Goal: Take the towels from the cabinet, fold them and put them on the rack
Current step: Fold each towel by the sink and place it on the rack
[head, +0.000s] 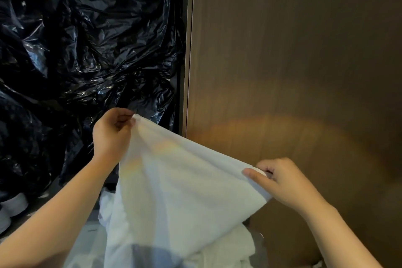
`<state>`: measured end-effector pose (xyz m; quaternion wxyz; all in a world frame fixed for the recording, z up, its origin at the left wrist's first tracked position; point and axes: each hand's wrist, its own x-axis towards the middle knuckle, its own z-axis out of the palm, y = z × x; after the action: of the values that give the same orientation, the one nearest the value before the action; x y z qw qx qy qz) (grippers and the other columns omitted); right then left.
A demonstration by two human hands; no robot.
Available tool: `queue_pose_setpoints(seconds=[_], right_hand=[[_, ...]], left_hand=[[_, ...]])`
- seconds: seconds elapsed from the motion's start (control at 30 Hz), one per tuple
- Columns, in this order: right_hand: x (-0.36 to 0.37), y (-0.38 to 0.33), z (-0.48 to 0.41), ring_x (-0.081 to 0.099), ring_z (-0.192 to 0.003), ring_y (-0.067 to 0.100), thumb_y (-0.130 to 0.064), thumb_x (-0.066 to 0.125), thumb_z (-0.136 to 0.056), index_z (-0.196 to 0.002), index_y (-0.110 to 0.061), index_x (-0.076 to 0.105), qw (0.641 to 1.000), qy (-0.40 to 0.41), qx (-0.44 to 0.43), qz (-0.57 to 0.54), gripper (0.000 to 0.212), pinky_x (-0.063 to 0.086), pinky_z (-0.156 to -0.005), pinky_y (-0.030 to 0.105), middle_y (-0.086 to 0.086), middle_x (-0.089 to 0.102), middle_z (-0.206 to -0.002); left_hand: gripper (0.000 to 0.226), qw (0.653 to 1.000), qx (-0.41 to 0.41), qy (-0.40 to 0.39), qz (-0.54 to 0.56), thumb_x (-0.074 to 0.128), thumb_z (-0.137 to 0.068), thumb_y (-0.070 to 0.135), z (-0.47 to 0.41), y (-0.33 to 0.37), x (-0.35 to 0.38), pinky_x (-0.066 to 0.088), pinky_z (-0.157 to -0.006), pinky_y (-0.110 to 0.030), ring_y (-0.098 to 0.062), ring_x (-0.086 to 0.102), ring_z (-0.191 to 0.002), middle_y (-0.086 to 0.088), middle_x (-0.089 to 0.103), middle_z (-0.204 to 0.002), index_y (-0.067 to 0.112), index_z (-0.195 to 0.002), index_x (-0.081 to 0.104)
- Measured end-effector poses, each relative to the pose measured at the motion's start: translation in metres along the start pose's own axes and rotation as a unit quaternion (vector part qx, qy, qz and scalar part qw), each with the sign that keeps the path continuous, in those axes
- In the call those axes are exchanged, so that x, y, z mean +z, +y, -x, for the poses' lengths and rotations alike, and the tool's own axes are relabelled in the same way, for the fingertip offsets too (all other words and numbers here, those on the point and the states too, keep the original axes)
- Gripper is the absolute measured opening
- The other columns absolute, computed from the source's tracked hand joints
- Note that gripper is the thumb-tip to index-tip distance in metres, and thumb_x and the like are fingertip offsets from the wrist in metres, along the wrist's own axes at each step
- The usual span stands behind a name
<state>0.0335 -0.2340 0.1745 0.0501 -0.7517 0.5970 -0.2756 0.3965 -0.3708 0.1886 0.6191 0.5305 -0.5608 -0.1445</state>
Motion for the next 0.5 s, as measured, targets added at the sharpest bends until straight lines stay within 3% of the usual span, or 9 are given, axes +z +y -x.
queue_pose_setpoints(seconds=[0.1,0.23,0.33,0.4,0.5], right_hand=[[-0.005,0.001,-0.001,0.047,-0.056,0.008,-0.061,0.04,-0.094,-0.061,-0.032,0.046,0.996,0.038,-0.02,0.078,0.044,0.031,-0.052,0.019,-0.011,0.044,-0.058],[-0.012,0.004,-0.009,0.056,-0.088,0.003,-0.056,0.034,-0.096,-0.102,-0.038,0.059,0.993,0.027,0.0,0.117,0.031,0.035,-0.07,0.014,-0.028,0.053,-0.094],[-0.023,0.003,-0.019,0.055,-0.118,0.018,-0.047,0.042,-0.1,-0.137,-0.031,0.051,0.986,0.041,0.021,0.159,0.042,0.044,-0.095,0.03,-0.012,0.057,-0.128],[-0.034,-0.002,-0.032,0.049,-0.128,0.029,-0.043,0.041,-0.101,-0.141,-0.029,0.05,0.978,0.05,0.046,0.199,0.044,0.041,-0.102,0.037,-0.001,0.053,-0.141],[-0.056,-0.012,-0.055,0.047,-0.128,0.03,-0.039,0.04,-0.103,-0.137,-0.028,0.055,0.969,0.05,0.054,0.235,0.039,0.041,-0.104,0.039,0.001,0.052,-0.14]], left_hand=[[0.015,1.0,-0.023,0.016,-0.007,0.067,-0.089,0.014,0.001,-0.004,-0.001,0.038,-0.057,0.002,0.018,0.058,-0.069,0.021,0.064,-0.08,0.02,-0.102,0.071],[0.019,0.999,-0.013,0.024,-0.016,0.062,-0.091,0.016,-0.002,-0.005,-0.003,0.038,-0.063,-0.009,0.018,0.057,-0.072,0.023,0.062,-0.08,0.021,-0.106,0.072],[0.024,1.0,-0.006,0.03,-0.005,0.058,-0.092,0.013,-0.006,-0.001,-0.005,0.041,-0.065,-0.014,0.009,0.06,-0.071,0.022,0.063,-0.082,0.022,-0.11,0.071],[0.024,0.999,-0.001,0.036,0.007,0.057,-0.092,0.012,-0.01,0.004,-0.006,0.042,-0.065,-0.014,0.007,0.06,-0.071,0.021,0.064,-0.083,0.022,-0.111,0.071],[0.022,0.998,0.005,0.051,0.03,0.058,-0.094,0.014,-0.019,0.017,-0.008,0.043,-0.066,-0.014,0.01,0.059,-0.072,0.021,0.063,-0.082,0.023,-0.109,0.07]])
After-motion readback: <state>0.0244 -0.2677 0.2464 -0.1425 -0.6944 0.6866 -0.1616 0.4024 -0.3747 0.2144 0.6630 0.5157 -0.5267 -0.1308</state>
